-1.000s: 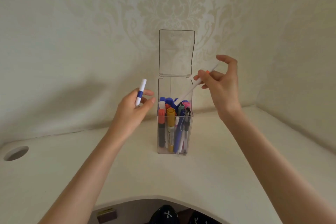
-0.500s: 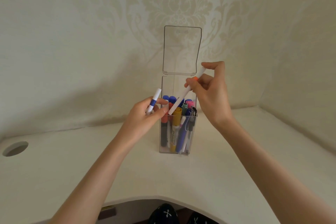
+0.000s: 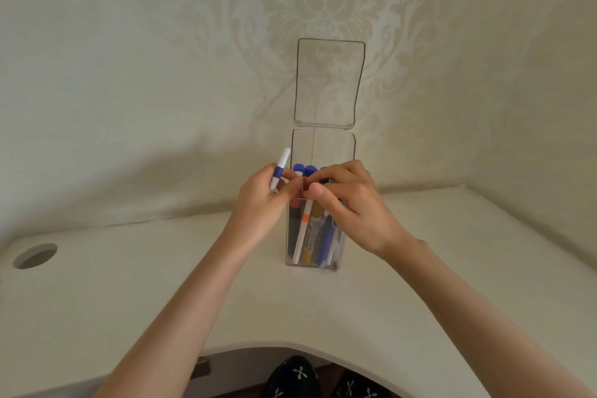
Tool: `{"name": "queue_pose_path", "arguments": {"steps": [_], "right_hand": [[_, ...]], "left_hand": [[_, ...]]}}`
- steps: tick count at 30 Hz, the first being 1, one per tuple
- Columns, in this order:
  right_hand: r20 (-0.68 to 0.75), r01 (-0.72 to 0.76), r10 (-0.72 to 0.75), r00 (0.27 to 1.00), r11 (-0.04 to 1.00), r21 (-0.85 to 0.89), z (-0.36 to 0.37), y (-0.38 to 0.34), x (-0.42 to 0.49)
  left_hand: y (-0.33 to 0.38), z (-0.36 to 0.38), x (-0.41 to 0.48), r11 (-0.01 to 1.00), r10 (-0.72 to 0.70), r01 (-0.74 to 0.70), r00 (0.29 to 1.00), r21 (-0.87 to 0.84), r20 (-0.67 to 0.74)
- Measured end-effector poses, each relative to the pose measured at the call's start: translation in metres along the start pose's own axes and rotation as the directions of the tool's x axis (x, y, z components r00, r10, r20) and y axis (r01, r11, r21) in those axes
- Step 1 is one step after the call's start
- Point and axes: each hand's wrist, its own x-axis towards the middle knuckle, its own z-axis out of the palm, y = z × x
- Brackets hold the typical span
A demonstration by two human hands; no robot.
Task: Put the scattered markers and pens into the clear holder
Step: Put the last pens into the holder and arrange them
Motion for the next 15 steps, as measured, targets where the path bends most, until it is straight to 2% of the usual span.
{"name": "queue_pose_path", "arguments": {"steps": [3, 6, 10, 13, 15], "right_hand": [[0.003, -0.128, 0.130, 0.992, 0.975, 0.181, -0.008, -0.003, 0.000], [-0.075, -0.186, 0.223, 0.972, 0.924, 0.336, -0.019, -0.006, 0.006], [-0.090, -0.147, 0.213, 0.973, 0.870, 0.471, -0.027, -0.024, 0.017], [-0.074, -0.134, 0.208, 0.975, 0.825, 0.550, -0.024, -0.035, 0.020], [-0.119, -0.126, 0.272, 0.955, 0.733, 0.669, -0.029, -0.032, 0.023]], "left_hand": [[0.004, -0.001, -0.008, 0.998, -0.010, 0.006, 0.998, -0.057, -0.058], [0.016, -0.009, -0.018, 0.998, 0.041, -0.037, 0.997, -0.058, 0.073], [0.038, -0.012, -0.022, 0.989, 0.142, -0.145, 0.966, -0.003, 0.216], [0.045, -0.010, -0.019, 0.980, 0.193, -0.198, 0.952, -0.002, 0.235], [0.042, -0.012, -0.016, 0.982, 0.188, -0.191, 0.961, -0.006, 0.204]]}}
